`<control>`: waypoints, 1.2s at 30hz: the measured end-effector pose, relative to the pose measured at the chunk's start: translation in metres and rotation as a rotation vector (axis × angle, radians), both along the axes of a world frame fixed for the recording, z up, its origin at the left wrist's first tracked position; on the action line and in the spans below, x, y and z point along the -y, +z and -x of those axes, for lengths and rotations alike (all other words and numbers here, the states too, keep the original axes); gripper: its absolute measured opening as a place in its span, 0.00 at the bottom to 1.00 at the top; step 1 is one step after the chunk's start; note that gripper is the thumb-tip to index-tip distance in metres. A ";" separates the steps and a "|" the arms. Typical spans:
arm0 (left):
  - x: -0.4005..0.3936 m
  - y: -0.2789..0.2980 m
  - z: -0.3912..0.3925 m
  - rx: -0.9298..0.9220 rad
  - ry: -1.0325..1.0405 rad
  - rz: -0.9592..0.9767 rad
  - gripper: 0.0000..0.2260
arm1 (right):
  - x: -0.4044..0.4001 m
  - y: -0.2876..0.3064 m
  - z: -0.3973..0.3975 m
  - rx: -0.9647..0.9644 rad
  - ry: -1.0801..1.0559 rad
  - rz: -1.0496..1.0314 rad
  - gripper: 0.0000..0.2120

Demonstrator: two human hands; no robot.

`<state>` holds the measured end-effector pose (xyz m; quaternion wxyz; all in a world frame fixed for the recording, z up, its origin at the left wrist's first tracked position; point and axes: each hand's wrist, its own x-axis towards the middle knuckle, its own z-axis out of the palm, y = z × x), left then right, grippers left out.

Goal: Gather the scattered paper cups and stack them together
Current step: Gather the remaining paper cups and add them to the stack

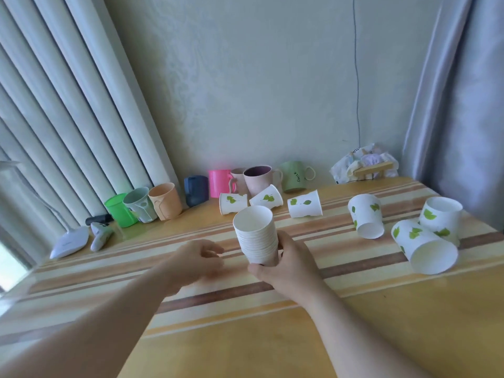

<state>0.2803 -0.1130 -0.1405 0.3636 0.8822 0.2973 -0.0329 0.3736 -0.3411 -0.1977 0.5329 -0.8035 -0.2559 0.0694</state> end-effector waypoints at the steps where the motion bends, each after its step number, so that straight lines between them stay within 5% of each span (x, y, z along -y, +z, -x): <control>1: -0.005 -0.004 -0.019 0.048 0.051 0.012 0.10 | 0.000 -0.002 -0.002 0.000 -0.001 -0.006 0.27; 9: -0.063 -0.046 -0.159 0.371 0.420 0.306 0.38 | -0.007 -0.016 -0.012 0.061 -0.012 -0.011 0.27; 17: -0.027 -0.030 -0.145 0.503 0.411 0.348 0.16 | -0.009 -0.012 -0.011 0.040 -0.036 -0.011 0.26; 21: -0.007 -0.010 -0.101 0.711 0.456 0.793 0.06 | -0.007 -0.007 -0.008 0.009 -0.030 -0.005 0.24; 27: 0.016 0.024 -0.035 0.887 0.452 1.125 0.21 | -0.004 -0.004 -0.004 -0.006 -0.028 0.005 0.24; 30: 0.032 0.044 -0.017 0.920 0.301 1.027 0.25 | -0.003 -0.002 -0.001 0.002 -0.025 0.015 0.22; 34: 0.045 0.062 -0.011 0.840 0.081 0.671 0.38 | -0.002 0.002 0.002 0.013 -0.018 0.016 0.23; 36: 0.050 0.068 -0.011 0.791 -0.013 0.514 0.37 | -0.002 0.002 0.002 0.022 -0.013 0.013 0.24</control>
